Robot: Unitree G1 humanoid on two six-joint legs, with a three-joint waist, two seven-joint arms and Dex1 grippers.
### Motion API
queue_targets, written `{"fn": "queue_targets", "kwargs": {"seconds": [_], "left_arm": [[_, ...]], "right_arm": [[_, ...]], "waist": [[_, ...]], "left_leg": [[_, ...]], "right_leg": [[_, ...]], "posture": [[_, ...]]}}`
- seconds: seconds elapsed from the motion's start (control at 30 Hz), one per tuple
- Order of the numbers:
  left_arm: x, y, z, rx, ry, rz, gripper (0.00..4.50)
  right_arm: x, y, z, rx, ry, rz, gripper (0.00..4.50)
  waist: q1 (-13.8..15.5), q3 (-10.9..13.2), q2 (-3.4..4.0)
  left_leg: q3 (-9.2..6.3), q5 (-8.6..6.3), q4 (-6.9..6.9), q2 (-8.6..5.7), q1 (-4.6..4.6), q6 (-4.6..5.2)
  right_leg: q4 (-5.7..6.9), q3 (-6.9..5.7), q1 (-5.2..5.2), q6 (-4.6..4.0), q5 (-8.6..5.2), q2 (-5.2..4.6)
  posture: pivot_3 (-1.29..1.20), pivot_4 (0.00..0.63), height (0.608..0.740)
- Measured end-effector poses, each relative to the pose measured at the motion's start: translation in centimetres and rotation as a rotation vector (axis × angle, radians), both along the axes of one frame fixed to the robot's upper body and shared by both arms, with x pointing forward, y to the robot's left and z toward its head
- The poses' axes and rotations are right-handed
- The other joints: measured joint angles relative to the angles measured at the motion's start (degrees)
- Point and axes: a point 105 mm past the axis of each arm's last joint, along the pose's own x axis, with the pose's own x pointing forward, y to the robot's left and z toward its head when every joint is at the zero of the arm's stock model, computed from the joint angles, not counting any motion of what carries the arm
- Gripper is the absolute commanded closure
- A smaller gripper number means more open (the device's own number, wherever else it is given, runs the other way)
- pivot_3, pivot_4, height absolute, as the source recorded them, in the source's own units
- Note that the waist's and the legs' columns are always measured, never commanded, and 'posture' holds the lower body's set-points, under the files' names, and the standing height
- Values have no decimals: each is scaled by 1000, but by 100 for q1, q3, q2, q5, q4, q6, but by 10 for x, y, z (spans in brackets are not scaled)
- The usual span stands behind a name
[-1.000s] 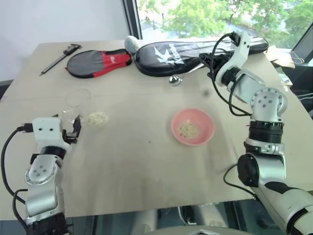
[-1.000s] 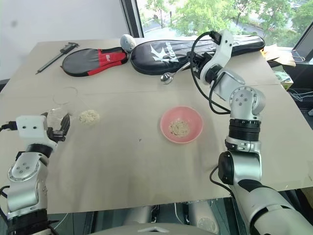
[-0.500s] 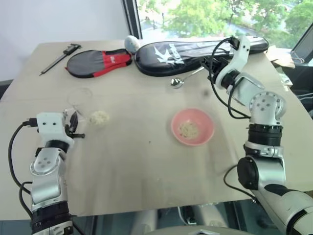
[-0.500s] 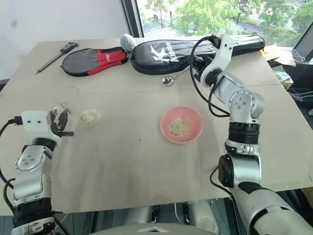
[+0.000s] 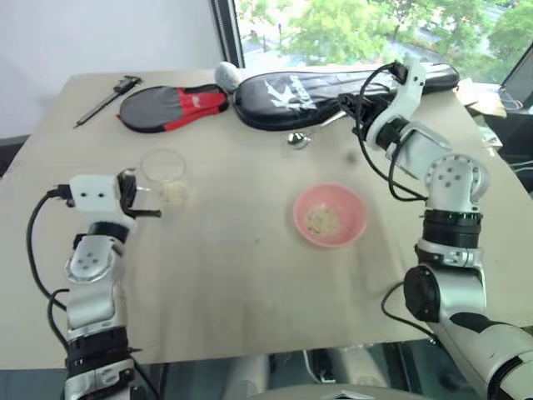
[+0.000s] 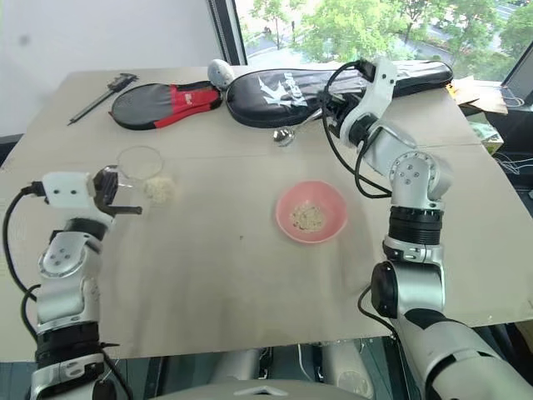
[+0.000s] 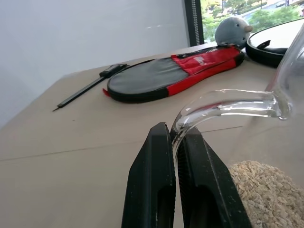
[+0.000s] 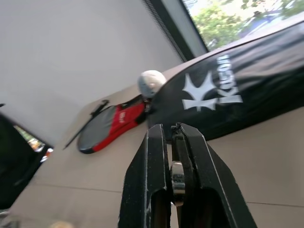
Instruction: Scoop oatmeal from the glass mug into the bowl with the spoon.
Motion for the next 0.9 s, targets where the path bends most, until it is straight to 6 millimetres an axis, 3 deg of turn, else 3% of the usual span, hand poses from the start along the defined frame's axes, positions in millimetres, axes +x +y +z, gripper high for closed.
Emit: {"fn": "queue_targets", "kwargs": {"seconds": [0.17,0.23,0.47,0.6,0.73,0.9], "left_arm": [[29,-46,4,-16,5,-185,4487],[40,-61,5,-18,17,-259,4487],[58,-80,7,-22,37,-382,4487],[64,-96,7,-14,47,-460,4487],[66,-115,6,-7,62,-540,4487],[68,-135,4,-6,79,-605,4487]], "right_arm": [[-35,34,45,9,-146,220,4500],[-47,47,47,-28,-181,287,4500],[-51,54,26,-176,-196,320,4500],[-57,63,23,-302,-295,327,4500],[-54,77,-8,-442,-273,337,4500],[-52,90,-28,-613,-344,321,4500]], "waist": [[95,-1,-2],[73,-3,-6],[60,-3,-6],[66,-3,-5],[48,0,-5],[49,0,-6]], "left_leg": [[-7,11,3,-6,-19,-7],[-2,12,3,-8,-25,-3],[-3,16,3,-10,-26,2],[-3,16,10,-12,-26,4],[-3,16,28,-12,-30,4],[-8,16,48,-12,-32,5]], "right_leg": [[-3,-11,0,13,7,-6],[-6,-7,0,20,11,-9],[-7,-12,0,20,12,-12],[-7,-11,0,21,12,-13],[-6,-11,-1,21,12,-13],[-1,-15,-1,21,12,-12]], "posture": [[0,150,740],[0,150,740],[0,150,740],[0,150,740],[0,150,740],[0,150,740]]}}
